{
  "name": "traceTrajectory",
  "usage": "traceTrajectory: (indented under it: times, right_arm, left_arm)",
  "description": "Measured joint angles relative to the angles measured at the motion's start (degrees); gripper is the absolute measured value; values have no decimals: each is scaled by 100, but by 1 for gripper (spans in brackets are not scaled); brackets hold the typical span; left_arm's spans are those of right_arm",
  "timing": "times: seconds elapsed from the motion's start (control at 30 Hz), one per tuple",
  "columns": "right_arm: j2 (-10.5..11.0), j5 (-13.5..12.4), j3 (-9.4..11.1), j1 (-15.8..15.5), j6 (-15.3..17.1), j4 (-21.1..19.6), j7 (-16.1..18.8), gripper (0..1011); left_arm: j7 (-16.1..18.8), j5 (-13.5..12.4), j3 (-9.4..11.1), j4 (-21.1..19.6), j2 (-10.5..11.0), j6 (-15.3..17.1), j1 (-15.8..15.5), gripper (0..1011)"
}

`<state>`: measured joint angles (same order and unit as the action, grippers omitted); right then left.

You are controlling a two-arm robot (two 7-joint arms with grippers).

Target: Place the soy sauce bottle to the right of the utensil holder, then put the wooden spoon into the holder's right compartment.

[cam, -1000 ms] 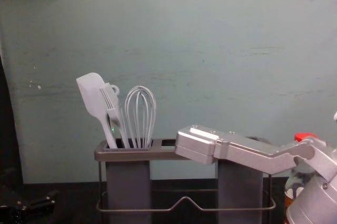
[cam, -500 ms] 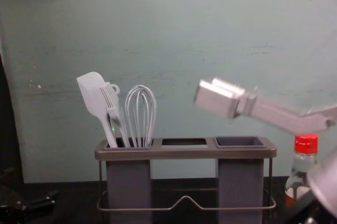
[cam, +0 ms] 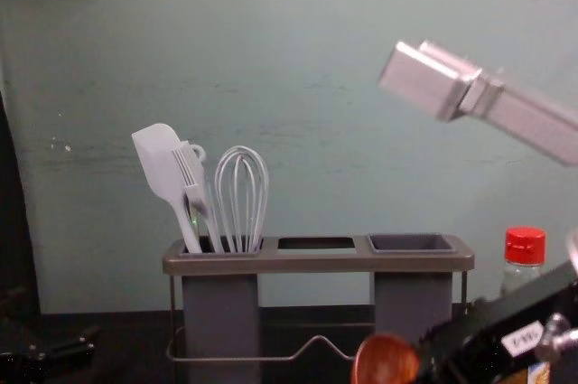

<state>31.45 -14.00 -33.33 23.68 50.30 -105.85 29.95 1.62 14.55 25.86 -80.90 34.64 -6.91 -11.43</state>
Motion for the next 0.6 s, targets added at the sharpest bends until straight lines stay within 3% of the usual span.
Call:
traceTrajectory:
  times: [0.37, 0.6]
  right_arm:
    - [142, -14, 499, -541, -623, -665, -289, 854]
    - [331, -10, 769, -846, -1358, -1027, -341, 854]
  left_arm:
    - [0, 0, 0, 0, 0, 0, 0, 1011]
    - [0, 0, 0, 0, 0, 0, 0, 1011]
